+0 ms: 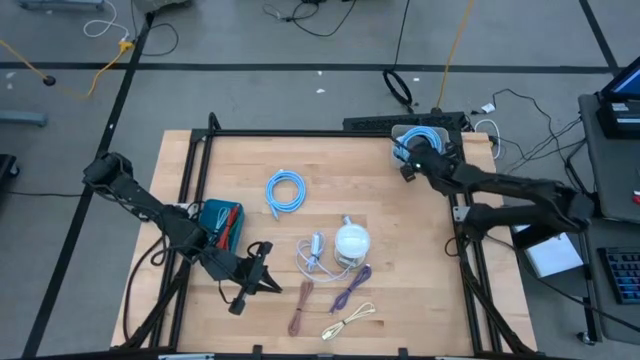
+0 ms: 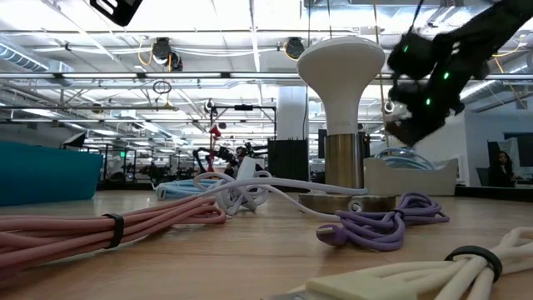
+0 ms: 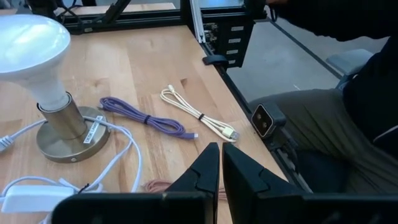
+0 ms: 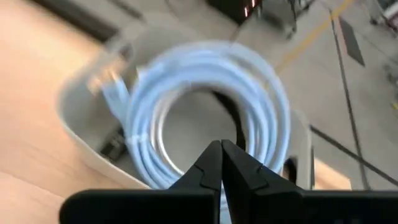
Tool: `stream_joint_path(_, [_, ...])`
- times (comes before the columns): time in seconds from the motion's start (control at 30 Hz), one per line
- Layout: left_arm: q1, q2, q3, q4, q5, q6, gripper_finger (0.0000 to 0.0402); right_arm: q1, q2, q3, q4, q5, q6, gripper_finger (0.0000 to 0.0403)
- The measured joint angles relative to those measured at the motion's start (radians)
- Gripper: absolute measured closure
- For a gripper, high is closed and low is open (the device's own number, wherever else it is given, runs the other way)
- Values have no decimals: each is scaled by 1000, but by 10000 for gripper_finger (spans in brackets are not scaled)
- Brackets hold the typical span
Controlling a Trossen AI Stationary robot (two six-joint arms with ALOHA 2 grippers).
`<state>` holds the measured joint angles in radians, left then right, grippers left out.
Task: Pick & Place USB Port
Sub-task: Put the white charger cable into the blue bin
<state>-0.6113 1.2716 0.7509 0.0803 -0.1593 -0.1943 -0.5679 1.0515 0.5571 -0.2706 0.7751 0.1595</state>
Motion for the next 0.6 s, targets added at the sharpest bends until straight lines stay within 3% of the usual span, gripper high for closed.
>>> stream_joint_path(0.13, [0, 0, 0, 0, 0, 2, 380, 73, -157, 0, 22, -1, -9, 403])
stream_joint_path(0.33, [0, 0, 0, 10, -15, 2, 380, 186, -294, 2, 173, -223, -2, 403])
stream_joint_path(0.43, [0, -4, 0, -16, -52, -4, 380, 282, -293, 6, 241, -255, 13, 403])
stream_joint_path(0.5, [0, -22, 0, -87, -131, -34, 380, 368, -273, 21, 297, -250, 14, 403])
stream_joint_path(0.6, [0, -73, 0, -234, -345, -109, 380, 526, -221, 45, 433, -187, -19, 403])
